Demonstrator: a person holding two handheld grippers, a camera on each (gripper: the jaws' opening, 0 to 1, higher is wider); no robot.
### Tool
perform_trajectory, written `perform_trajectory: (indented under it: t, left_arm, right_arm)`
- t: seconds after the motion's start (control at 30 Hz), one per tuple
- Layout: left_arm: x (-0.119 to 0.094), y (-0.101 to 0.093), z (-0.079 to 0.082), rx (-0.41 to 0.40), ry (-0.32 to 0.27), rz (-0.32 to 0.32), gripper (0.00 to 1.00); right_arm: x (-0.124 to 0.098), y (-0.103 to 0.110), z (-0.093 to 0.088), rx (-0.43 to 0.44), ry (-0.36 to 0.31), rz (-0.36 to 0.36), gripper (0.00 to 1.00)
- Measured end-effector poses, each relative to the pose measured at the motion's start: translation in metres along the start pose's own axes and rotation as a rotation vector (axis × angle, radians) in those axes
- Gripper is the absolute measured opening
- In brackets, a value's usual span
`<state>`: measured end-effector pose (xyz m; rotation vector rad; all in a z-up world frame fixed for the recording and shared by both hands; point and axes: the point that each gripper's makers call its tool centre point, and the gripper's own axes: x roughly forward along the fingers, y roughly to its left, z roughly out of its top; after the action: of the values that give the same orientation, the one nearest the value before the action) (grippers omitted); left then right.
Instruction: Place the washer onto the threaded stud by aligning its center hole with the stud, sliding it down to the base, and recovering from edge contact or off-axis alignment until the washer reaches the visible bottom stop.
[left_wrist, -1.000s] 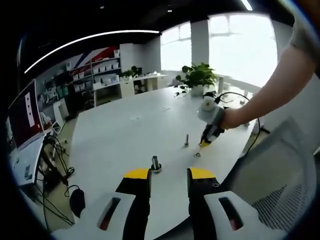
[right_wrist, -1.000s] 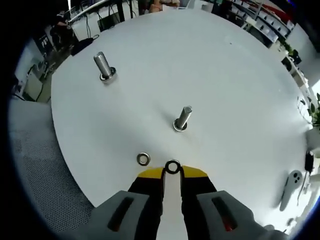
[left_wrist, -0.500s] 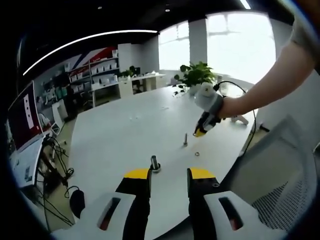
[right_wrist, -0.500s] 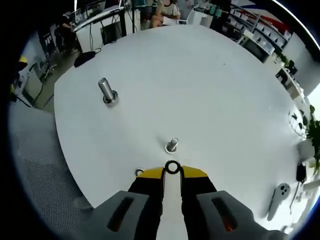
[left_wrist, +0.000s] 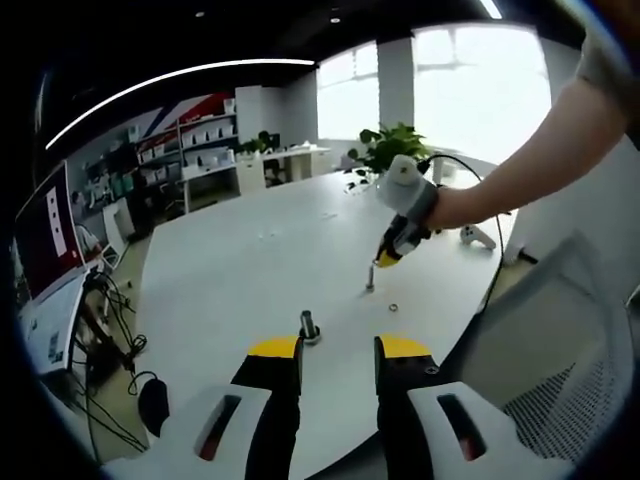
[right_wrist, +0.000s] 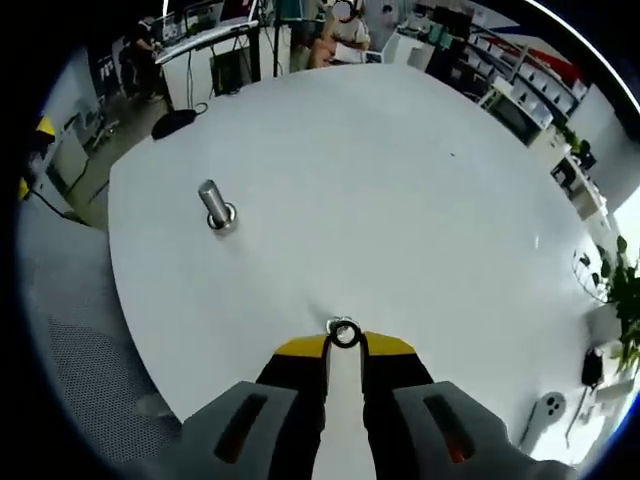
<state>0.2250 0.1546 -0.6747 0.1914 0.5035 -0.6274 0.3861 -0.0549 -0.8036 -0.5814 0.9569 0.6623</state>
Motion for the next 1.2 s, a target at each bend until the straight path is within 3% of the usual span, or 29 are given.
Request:
perform_trajectory:
  t: [0.63,0.7,0.73,0.83,1.2]
  left_arm:
    - [0.001,-0.001,-0.002,-0.008,0.008,-0.009,0.27]
    - [0.001,-0.001,-0.002,-0.007,0.009,-0.010,0.27]
    - [0.001,-0.001,-0.002,-0.008,0.009,-0.011,0.27]
    - [0.001,-0.001,-0.002,-0.011,0.010,-0.011,0.27]
    - [0.002,-0.001,-0.003,-0.019,0.015,-0.013,0.27]
  right_arm:
    - [0.018,0.001,-0.002,-0.004,0.050,0.030,0.14]
    - [0.019,0.005,-0.004,-0.049,0.065,0.077,0.04]
    - [0.020,0.003,-0.002,-0.006,0.054,0.045,0.03]
    - [0.023,0.004,-0.007,-0.011,0.088,0.056,0.04]
    - [0.030,0.006,-0.017,0.010,0.090,0.064,0.05]
